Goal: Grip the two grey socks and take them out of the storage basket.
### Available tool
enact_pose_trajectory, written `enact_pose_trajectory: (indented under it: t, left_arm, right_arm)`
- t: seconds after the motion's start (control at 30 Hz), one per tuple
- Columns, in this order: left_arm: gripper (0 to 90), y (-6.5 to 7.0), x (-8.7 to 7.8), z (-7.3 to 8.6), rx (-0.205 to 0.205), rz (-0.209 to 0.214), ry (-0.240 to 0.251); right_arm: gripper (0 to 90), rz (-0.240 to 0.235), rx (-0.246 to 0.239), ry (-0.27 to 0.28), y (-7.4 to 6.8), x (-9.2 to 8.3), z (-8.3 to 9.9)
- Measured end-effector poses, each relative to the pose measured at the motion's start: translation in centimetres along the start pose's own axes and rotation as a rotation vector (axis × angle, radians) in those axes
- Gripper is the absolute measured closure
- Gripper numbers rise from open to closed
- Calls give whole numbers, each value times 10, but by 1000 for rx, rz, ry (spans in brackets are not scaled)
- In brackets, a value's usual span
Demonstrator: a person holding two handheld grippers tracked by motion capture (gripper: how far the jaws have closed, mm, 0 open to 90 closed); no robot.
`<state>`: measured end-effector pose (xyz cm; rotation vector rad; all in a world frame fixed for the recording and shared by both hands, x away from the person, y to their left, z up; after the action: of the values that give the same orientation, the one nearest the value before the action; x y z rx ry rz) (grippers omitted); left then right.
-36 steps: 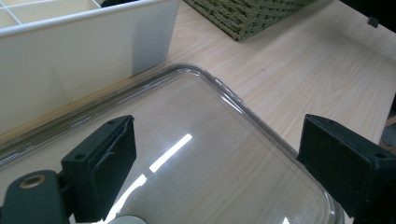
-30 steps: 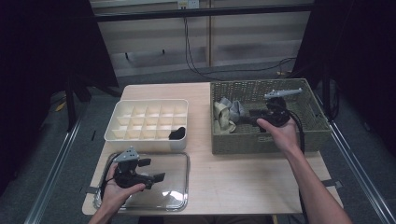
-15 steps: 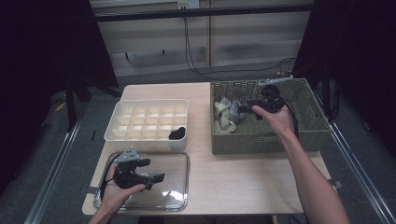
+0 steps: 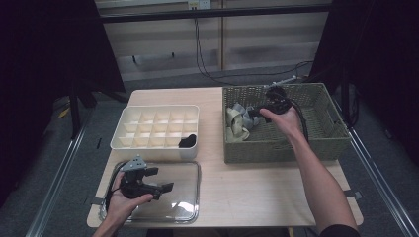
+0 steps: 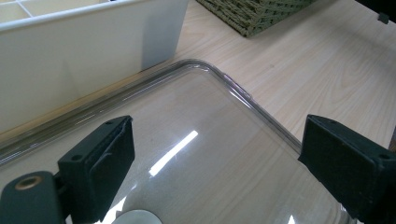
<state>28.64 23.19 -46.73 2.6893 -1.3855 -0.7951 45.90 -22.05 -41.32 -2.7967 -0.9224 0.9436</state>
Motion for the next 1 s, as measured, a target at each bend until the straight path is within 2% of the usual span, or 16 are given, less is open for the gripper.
enact_pose_trajectory:
  t: [0.27, 0.63, 0.67, 0.77, 0.9, 1.0]
  left_arm:
    - [98, -3, 0, -1, -13, 1, 8]
    - [98, -3, 3, -1, 2, 2, -4]
    - [97, -3, 3, -1, 2, 6, -6]
    - [97, -2, 3, -1, 6, 5, -6]
    - [96, -2, 3, -1, 3, 7, -4]
    - [95, -2, 4, 0, 3, 9, -6]
  right_arm:
    - [465, 16, -2, -68, 9, 21, -2]
    - [436, 85, 24, -163, 24, 43, 7]
    - [436, 79, 39, -161, 25, 45, 8]
    - [435, 78, 61, -207, 26, 49, 12]
    - [459, 84, 63, -248, 28, 53, 15]
    - [521, 74, 64, -266, 27, 54, 16]
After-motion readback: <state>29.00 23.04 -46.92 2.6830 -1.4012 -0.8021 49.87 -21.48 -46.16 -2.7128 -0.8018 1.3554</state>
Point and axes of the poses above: each handheld gripper's, and its own axes: x roughly forward along the jaws, z roughly out of its underside, y roughly to its right, the point moved 1 cm from there along x, roughly forward along the jaws, and after that the axes turned 12 degrees about y, right-handed, at the moved point
